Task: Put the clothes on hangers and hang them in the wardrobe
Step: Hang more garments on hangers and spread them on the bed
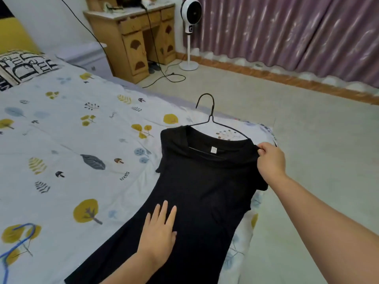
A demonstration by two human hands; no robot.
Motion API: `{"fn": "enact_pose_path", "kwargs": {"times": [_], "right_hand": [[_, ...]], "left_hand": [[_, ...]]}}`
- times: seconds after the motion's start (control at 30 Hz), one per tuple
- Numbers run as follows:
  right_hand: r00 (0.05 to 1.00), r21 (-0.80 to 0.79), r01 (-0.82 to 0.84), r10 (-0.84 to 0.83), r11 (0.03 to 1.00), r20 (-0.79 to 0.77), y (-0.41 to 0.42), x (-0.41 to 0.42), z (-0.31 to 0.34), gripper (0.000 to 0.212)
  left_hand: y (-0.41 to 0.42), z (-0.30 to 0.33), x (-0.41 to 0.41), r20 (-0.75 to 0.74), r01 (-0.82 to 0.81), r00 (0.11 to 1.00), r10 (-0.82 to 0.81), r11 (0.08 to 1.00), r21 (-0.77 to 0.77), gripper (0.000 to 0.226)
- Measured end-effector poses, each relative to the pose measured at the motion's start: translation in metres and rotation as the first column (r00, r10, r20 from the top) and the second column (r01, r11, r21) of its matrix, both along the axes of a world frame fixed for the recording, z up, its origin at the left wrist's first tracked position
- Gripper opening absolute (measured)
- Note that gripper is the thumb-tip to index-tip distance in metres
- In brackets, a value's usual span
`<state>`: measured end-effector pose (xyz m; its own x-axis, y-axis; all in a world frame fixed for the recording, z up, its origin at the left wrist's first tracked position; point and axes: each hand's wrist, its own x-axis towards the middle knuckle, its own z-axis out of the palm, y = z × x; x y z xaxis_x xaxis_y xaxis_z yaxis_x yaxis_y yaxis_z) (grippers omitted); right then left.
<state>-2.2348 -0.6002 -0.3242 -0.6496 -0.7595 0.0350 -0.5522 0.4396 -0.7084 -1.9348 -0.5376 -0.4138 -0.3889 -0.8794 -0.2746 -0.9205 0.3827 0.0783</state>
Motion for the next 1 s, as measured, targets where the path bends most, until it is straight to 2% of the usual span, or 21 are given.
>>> {"fn": "enact_pose_path", "kwargs": {"times": [0.07, 0.17, 0.23, 0.3, 0.33, 0.43, 0.53, 0.67, 0.73, 0.8, 0.87, 0.93, 1.0], "right_hand": [[1.0, 0.054, -0.01, 0.01, 0.999, -0.004, -0.017, -0.004, -0.036, 0.027], [0.999, 0.119, 0.041, -0.04, 0.992, -0.006, -0.039, -0.014, -0.077, 0.03], [0.987, 0.203, 0.095, -0.065, 0.975, -0.148, -0.048, -0.019, -0.102, 0.034], [0.938, 0.335, 0.124, -0.001, 0.934, -0.346, -0.05, -0.01, -0.131, 0.046], [0.925, 0.387, 0.097, 0.06, 0.917, -0.375, -0.048, 0.001, -0.145, 0.054], [0.911, 0.547, -0.085, 0.287, 0.833, -0.296, -0.04, 0.041, -0.185, 0.067], [0.905, 0.608, -0.159, 0.361, 0.778, -0.226, -0.04, 0.05, -0.203, 0.07], [0.899, 0.686, -0.213, 0.415, 0.696, -0.143, -0.047, 0.04, -0.182, 0.071], [0.873, 0.716, -0.22, 0.462, 0.663, -0.159, -0.043, 0.039, -0.16, 0.07], [0.833, 0.686, -0.216, 0.498, 0.695, -0.241, -0.031, 0.045, -0.135, 0.066], [0.805, 0.661, -0.26, 0.536, 0.704, -0.253, -0.013, 0.06, -0.113, 0.062], [0.782, 0.685, -0.341, 0.599, 0.643, -0.172, 0.01, 0.081, -0.095, 0.056], [0.748, 0.722, -0.427, 0.661, 0.544, -0.055, 0.034, 0.107, -0.078, 0.047]], "left_hand": [[-0.008, -0.033, 0.001, 0.043, 0.0, 0.999, 0.001, 1.0, -0.007, 0.059], [-0.019, -0.088, 0.01, 0.049, -0.043, 0.998, 0.039, 0.997, 0.072, 0.058], [-0.02, -0.119, 0.021, 0.057, -0.03, 0.998, 0.028, 0.999, 0.044, 0.063], [-0.022, -0.134, 0.026, 0.031, -0.026, 0.999, 0.026, 0.999, -0.031, 0.063], [-0.022, -0.137, 0.027, 0.022, -0.03, 0.999, 0.031, 0.998, -0.05, 0.063], [-0.023, -0.141, 0.027, -0.001, -0.042, 0.999, 0.042, 0.995, -0.089, 0.06], [-0.024, -0.14, 0.027, -0.02, -0.047, 0.999, 0.046, 0.998, -0.05, 0.065], [-0.027, -0.138, 0.027, 0.033, 0.0, 0.999, -0.001, 1.0, 0.027, 0.068], [-0.028, -0.132, 0.023, 0.044, -0.037, 0.998, 0.033, 0.996, 0.086, 0.069], [-0.033, -0.115, 0.019, 0.074, -0.062, 0.996, 0.053, 0.99, 0.13, 0.071], [-0.04, -0.098, 0.016, 0.123, -0.045, 0.992, 0.02, 0.978, 0.206, 0.066], [-0.043, -0.068, 0.013, 0.129, -0.084, 0.991, 0.035, 0.916, 0.392, 0.065], [-0.04, -0.034, 0.019, 0.038, -0.099, 0.995, 0.092, 0.878, 0.469, 0.053]]}}
